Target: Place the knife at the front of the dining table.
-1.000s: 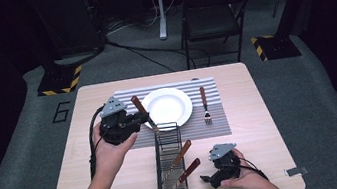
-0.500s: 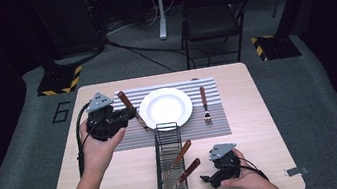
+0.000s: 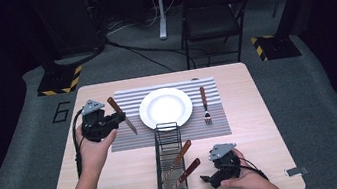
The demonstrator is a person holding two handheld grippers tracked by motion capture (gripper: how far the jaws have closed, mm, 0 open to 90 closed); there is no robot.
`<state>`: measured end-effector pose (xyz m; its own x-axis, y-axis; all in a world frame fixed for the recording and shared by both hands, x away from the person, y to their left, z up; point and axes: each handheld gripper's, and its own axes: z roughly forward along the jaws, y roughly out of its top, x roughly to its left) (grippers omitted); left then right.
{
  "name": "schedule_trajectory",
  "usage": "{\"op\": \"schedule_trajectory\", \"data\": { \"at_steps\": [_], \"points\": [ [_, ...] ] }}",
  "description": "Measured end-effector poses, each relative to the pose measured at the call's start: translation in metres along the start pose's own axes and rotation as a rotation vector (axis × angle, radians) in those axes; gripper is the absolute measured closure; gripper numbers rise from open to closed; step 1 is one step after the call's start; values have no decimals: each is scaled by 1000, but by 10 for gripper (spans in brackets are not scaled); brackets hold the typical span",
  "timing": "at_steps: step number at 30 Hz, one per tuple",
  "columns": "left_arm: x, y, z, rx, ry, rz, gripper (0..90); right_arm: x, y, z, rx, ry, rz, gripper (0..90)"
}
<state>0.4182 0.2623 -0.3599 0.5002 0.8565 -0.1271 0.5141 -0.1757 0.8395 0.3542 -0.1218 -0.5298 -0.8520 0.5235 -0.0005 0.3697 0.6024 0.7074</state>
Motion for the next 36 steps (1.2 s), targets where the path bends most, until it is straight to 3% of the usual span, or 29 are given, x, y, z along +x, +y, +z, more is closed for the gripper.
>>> {"op": "schedule_trajectory", "data": {
  "at_steps": [9, 18, 28, 36],
  "points": [
    [21, -23, 17, 55, 61, -36, 802, 0, 0, 0, 0, 0, 0, 4],
    [29, -35, 25, 78, 89, -51, 801, 0, 0, 0, 0, 0, 1, 4],
    [33, -38, 34, 102, 103, -42, 802, 0, 0, 0, 0, 0, 1, 4],
    [36, -34, 46, 103, 103, -62, 801, 0, 0, 0, 0, 0, 0, 4]
  ]
}}
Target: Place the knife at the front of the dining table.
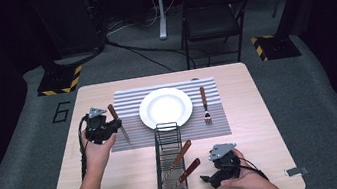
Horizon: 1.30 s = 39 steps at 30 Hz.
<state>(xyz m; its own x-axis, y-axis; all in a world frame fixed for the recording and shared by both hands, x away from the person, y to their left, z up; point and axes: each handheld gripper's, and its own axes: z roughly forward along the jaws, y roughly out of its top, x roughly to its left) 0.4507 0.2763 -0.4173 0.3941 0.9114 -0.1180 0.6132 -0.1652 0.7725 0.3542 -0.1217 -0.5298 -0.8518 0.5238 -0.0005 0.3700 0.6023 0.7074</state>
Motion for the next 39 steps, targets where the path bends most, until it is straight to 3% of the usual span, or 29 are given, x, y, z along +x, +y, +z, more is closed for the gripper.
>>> {"op": "schedule_trajectory", "data": {
  "at_steps": [6, 13, 24, 36, 39],
  "points": [
    [-1, 8, 10, 17, 4, 5, 801, 0, 0, 0, 0, 0, 0, 4],
    [5, 11, 23, -1, 3, -42, 801, 0, 0, 0, 0, 0, 0, 4],
    [10, 19, 48, 10, -7, -60, 800, 0, 0, 0, 0, 0, 0, 4],
    [22, 16, 75, -3, -3, -166, 798, 0, 0, 0, 0, 0, 0, 4],
    [22, 18, 82, 14, 4, -169, 797, 0, 0, 0, 0, 0, 0, 4]
  ]
}}
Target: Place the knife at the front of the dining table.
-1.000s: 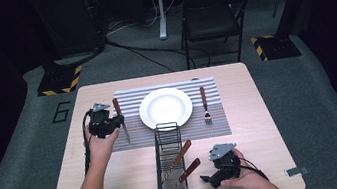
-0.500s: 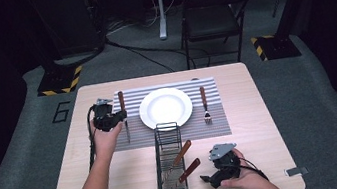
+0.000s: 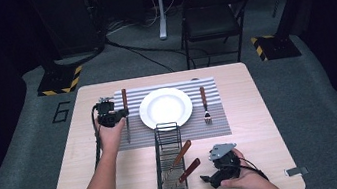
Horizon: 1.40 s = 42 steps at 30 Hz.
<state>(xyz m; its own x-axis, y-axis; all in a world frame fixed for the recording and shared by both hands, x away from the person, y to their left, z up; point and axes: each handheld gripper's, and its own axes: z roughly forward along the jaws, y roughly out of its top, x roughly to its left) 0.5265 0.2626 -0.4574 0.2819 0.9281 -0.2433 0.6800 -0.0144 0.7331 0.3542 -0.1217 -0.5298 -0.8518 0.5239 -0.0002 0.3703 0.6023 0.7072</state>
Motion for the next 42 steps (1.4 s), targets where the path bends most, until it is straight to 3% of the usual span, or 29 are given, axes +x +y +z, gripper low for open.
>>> {"op": "schedule_trajectory", "data": {
  "at_steps": [13, 19, 25, 30, 42],
  "points": [
    [6, -2, 22, 9, 22, -24, 795, 0, 0, 0, 0, 0, 0, 4],
    [14, -3, 27, 18, 29, -83, 793, 0, 0, 0, 0, 0, 0, 4],
    [15, -3, 29, 38, 59, -55, 785, 0, 0, 0, 0, 0, 0, 4],
    [18, -5, 35, 42, 35, -83, 785, 0, 0, 0, 0, 0, 0, 4],
    [18, -8, 44, 54, 36, -96, 788, 0, 0, 0, 0, 1, -4, 4]
  ]
}}
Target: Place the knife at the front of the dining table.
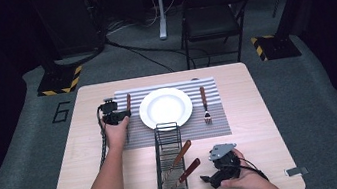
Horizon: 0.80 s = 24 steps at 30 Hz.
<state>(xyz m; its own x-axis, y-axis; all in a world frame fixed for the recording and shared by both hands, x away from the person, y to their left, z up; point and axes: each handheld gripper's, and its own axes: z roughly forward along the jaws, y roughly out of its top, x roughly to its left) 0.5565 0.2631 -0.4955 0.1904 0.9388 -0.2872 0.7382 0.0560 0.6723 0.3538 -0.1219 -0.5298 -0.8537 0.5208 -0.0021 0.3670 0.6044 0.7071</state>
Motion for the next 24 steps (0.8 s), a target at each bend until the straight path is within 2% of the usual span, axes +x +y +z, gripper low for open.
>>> {"op": "schedule_trajectory", "data": {
  "at_steps": [4, 10, 13, 24],
  "points": [
    [0, -1, 2, 23, 10, 12, 795, 0, 0, 0, 0, 0, 0, 4],
    [7, -4, 6, 34, 13, -47, 801, 0, 0, 0, 0, 0, 0, 4],
    [7, -5, 8, 35, 13, -62, 801, 0, 0, 0, 0, 0, 0, 4],
    [6, -6, 14, 39, 12, -66, 800, 1, 0, 0, -4, -2, 11, 4]
  ]
}}
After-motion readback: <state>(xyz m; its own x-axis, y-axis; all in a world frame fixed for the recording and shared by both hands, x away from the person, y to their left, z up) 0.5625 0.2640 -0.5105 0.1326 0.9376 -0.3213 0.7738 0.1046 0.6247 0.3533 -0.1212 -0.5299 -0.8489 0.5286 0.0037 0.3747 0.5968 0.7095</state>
